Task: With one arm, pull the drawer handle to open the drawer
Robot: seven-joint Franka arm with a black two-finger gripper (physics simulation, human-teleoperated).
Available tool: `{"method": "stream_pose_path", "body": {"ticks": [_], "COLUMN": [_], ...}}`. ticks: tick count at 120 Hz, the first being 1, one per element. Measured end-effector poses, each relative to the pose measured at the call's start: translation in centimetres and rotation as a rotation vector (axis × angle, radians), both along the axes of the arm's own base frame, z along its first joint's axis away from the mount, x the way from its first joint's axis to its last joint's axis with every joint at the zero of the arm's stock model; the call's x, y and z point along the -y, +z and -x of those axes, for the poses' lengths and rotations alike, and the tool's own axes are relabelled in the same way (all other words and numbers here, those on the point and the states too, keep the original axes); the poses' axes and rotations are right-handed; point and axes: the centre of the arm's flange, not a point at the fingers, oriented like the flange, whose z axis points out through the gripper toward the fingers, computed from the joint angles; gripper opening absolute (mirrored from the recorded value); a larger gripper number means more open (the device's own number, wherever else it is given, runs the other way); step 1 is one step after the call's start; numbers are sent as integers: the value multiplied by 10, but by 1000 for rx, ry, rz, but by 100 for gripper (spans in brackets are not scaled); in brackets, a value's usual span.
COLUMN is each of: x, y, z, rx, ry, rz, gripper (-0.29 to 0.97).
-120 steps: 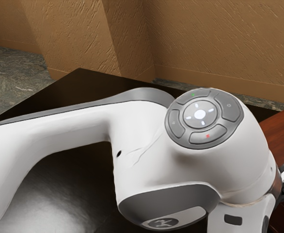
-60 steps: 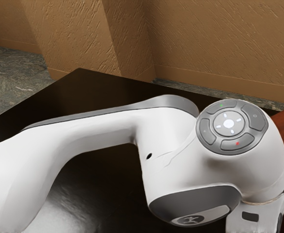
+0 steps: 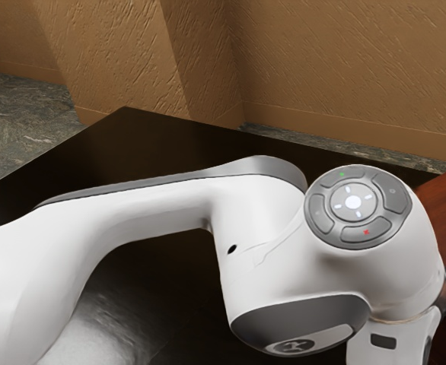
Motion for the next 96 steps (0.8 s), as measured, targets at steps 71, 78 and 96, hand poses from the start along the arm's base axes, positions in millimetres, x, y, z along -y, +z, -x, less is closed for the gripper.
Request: {"method": "stream_pose_path", "body": {"ticks": [71, 78, 96], "x": [-26, -32, -49], "y": [-4, -3, -2], "z": [55, 60, 70], "rx": [-20, -19, -19], "ry": [-22, -19, -5], "rz": [-36, -37, -43], "gripper": [68, 66, 65]}}
